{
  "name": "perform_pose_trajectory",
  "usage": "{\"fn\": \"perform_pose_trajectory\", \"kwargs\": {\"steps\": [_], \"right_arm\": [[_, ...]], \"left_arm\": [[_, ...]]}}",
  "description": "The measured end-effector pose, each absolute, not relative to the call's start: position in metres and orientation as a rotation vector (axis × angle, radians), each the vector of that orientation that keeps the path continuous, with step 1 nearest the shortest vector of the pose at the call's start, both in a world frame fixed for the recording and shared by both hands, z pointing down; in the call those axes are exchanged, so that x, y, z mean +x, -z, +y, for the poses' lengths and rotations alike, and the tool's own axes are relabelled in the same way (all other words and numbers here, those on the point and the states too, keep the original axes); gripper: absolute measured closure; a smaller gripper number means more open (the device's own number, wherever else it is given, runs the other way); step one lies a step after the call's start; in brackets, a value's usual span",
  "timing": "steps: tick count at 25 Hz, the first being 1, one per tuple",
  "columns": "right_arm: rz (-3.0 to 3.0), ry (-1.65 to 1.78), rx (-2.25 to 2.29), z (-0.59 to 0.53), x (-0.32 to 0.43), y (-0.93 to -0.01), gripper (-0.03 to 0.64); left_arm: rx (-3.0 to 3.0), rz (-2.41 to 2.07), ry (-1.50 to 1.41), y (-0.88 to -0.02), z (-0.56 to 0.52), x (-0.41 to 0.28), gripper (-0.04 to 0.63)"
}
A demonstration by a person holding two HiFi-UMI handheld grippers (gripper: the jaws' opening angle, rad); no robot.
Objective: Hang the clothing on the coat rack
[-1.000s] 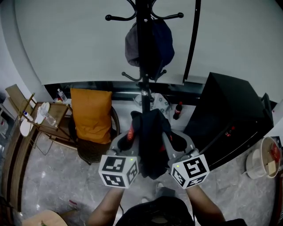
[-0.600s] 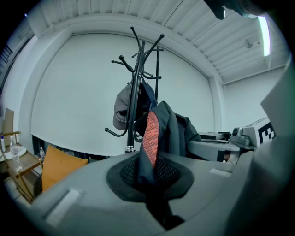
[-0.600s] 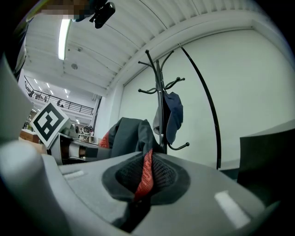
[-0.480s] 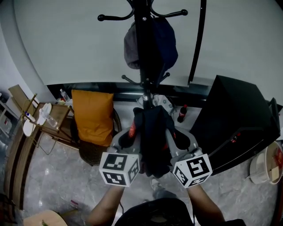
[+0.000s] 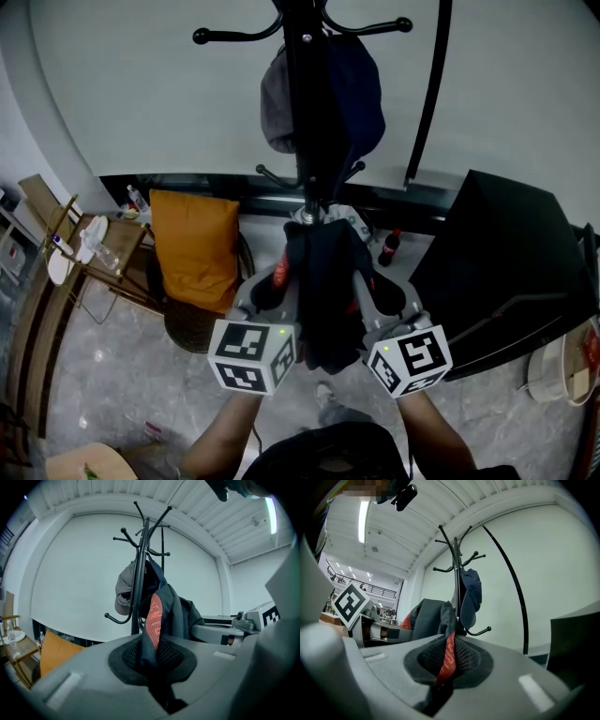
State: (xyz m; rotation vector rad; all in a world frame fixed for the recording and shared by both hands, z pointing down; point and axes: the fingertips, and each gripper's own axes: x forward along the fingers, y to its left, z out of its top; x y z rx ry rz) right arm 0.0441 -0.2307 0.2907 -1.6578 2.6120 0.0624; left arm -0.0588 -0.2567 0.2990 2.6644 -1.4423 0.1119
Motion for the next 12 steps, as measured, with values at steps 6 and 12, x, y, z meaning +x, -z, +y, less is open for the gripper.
{"fn": "perform_pose_trajectory", "kwargs": {"steps": [6,12], "right_arm": [[2.634,-0.054,-1.638,-0.252,0.048,-0.294,0.588],[2.656,-0.04,-1.614,-0.27,0.048,-0.299,0.588]], "left_arm": [[2.647,-1.461,-0.105,-0.301,-0.277,-0.054,0.569],[2.63,-1.48,-0.114,-0.305,-0.294,-0.053,0.569]]}}
